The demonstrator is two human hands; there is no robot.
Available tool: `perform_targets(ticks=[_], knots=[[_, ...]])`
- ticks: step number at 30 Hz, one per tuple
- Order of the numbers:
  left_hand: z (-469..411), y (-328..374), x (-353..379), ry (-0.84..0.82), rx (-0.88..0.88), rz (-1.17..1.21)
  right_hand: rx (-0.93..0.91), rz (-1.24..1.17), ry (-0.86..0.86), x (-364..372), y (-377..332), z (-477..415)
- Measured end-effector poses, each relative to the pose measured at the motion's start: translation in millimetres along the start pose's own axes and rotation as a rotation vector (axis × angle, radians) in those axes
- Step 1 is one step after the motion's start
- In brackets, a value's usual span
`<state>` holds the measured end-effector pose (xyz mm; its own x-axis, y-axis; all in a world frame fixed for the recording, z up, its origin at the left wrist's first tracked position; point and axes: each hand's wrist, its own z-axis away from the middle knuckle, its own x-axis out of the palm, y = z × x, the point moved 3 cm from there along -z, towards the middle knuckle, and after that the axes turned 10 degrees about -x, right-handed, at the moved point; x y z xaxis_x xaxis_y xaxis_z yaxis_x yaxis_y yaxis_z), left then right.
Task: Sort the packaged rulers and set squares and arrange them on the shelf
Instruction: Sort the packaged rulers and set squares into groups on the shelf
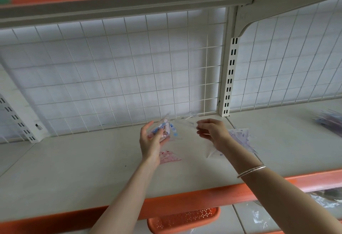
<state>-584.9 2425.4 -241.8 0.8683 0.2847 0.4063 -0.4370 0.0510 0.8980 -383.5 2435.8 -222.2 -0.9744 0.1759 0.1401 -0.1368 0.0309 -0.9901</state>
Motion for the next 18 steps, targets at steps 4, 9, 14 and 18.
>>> perform_targets(ticks=[4,9,14,18], knots=[[-8.3,-0.3,-10.0,0.05,0.007,-0.055,0.088,-0.256,-0.011,4.1,4.3,0.4],[-5.0,0.5,-9.4,0.037,0.039,-0.122,0.142,-0.317,-0.076,18.7,11.0,3.0],[4.2,6.0,-7.4,0.032,0.039,-0.204,0.132,-0.358,-0.09,33.1,6.1,2.5],[6.4,12.1,-4.9,-0.018,-0.02,-0.307,0.107,-0.395,-0.101,41.8,1.2,0.5]])
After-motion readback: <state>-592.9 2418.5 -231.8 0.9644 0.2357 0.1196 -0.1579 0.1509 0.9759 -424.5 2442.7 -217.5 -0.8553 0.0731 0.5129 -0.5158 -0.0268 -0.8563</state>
